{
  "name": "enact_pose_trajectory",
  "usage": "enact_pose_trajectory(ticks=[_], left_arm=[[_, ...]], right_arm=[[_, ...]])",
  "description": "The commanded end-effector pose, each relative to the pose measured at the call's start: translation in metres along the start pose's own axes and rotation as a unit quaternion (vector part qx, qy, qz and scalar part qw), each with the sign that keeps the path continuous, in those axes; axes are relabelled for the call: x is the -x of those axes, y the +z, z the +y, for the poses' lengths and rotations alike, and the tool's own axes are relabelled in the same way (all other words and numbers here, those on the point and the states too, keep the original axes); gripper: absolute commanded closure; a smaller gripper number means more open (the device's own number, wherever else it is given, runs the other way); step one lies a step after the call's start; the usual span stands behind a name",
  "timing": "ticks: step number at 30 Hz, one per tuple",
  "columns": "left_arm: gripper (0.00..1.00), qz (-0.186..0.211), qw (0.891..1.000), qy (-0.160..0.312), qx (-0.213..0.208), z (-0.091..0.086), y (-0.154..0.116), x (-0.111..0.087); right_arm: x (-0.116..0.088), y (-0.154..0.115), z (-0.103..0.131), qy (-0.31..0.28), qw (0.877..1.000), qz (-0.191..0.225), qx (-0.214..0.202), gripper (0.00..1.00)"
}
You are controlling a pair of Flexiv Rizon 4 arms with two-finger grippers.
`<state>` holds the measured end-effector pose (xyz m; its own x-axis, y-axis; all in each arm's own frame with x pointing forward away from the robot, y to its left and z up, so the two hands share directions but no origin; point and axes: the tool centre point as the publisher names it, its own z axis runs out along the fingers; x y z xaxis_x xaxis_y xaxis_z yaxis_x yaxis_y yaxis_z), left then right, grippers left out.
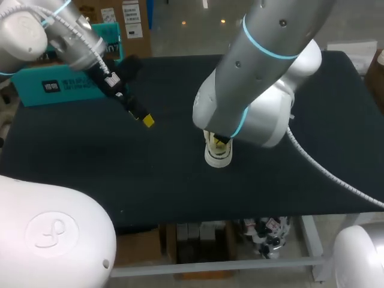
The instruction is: Open the shoe tongue, take the insole out of the shoe, put the insole back into the shoe, and pack the shoe into the shoebox
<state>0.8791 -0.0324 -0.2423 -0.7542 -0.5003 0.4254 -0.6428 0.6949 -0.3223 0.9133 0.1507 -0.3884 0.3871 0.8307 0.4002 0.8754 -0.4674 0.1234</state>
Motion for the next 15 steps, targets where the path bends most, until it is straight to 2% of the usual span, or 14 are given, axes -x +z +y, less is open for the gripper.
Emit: enact_pose_trajectory(ticks=[1, 2, 3, 4, 5, 12, 15], left_arm=[[0.0, -0.048, 0.993, -0.092, 0.063, -0.018, -0.003, -0.008], [0.0, -0.059, 0.987, -0.127, 0.074, -0.019, -0.004, -0.009], [0.0, -0.091, 0.973, -0.187, 0.097, -0.021, -0.005, -0.01], [0.0, -0.116, 0.96, -0.225, 0.117, -0.022, -0.006, -0.011], [0.0, -0.125, 0.954, -0.238, 0.13, -0.022, -0.007, -0.011], [0.0, -0.125, 0.954, -0.238, 0.13, -0.022, -0.007, -0.011], [0.0, -0.125, 0.954, -0.238, 0.13, -0.022, -0.007, -0.011]], right_arm=[[0.0, 0.015, 0.005, 0.004, 0.999, -0.045, -0.004, 1.0], [0.002, 0.017, 0.006, 0.005, 0.999, -0.047, -0.003, 1.0], [0.003, 0.019, 0.006, 0.006, 0.999, -0.048, -0.004, 1.0], [0.005, 0.021, 0.006, 0.007, 0.999, -0.049, -0.004, 1.0], [0.006, 0.022, 0.007, 0.009, 0.999, -0.052, -0.003, 1.0], [0.01, 0.02, 0.006, 0.009, 0.999, -0.043, -0.004, 1.0], [0.009, 0.014, 0.004, 0.01, 1.0, -0.021, -0.007, 1.0]])
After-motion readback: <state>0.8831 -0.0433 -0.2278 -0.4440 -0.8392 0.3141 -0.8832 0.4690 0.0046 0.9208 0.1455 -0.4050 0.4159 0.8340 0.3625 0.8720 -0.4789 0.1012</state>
